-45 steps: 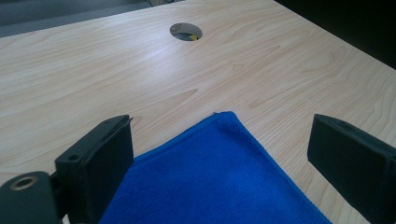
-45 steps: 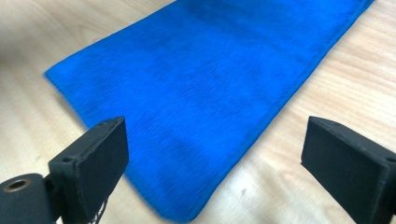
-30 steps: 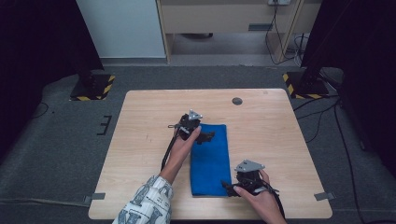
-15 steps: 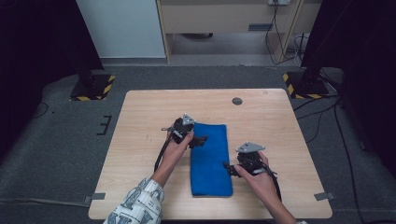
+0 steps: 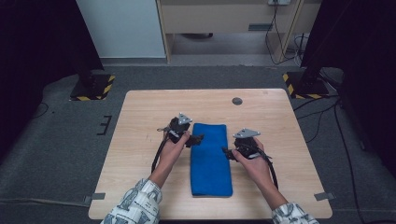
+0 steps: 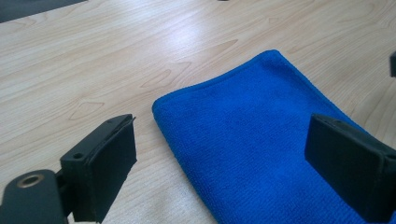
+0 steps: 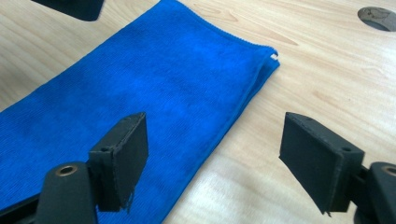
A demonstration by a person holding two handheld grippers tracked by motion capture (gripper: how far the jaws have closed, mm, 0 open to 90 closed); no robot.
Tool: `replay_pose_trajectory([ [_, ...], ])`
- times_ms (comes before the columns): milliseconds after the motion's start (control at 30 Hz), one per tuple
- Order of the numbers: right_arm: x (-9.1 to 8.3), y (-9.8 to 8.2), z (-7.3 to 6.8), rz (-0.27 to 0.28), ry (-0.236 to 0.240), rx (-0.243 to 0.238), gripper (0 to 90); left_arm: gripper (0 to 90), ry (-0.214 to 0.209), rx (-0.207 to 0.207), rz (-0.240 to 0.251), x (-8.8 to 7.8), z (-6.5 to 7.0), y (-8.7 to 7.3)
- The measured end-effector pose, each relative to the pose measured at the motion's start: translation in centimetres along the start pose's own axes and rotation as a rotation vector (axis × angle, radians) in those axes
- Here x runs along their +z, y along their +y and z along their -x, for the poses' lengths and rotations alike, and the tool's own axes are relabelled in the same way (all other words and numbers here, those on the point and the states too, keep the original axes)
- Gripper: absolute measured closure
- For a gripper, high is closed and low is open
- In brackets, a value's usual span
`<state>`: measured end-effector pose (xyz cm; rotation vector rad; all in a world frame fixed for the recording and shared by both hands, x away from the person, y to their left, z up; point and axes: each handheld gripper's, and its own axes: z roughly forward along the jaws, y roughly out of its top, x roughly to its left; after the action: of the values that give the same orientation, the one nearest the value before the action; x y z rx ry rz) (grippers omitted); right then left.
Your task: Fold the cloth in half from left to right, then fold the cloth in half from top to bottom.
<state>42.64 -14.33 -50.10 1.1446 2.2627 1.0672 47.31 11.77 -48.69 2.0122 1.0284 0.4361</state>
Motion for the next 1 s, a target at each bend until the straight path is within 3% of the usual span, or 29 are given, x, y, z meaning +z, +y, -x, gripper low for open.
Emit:
replay_pose_trajectory([
  [133, 0.4, 1.1, 0.4, 0.013, -0.002, -0.015, 24.2, 9.6, -0.004, -0.009, 0.014, -0.2, -0.1, 0.5],
  [300, 1.2, 1.7, 0.9, 0.003, 0.008, 0.005, 24.2, 9.6, -0.015, -0.015, 0.015, -0.2, -0.4, 1.0],
  [400, 1.5, 2.1, 1.0, -0.008, 0.004, 0.012, 22.2, 9.6, -0.022, -0.029, 0.039, -0.4, -0.6, 1.1],
  [633, 2.3, 3.5, 2.3, -0.025, 0.009, 0.028, 24.1, 10.3, -0.028, -0.043, 0.005, 0.3, -1.2, 1.2],
  [767, 2.9, 4.2, 3.3, -0.043, -0.007, 0.048, 29.6, 10.6, -0.007, -0.064, -0.002, 0.9, -1.5, 1.4],
  [833, 3.2, 4.5, 3.7, -0.053, -0.024, 0.060, 33.0, 10.6, 0.035, -0.085, -0.022, 1.2, -1.6, 1.5],
  [1000, 3.8, 5.3, 4.0, -0.090, -0.056, 0.077, 42.0, 12.0, 0.058, -0.103, -0.039, 1.8, -1.7, 1.7],
])
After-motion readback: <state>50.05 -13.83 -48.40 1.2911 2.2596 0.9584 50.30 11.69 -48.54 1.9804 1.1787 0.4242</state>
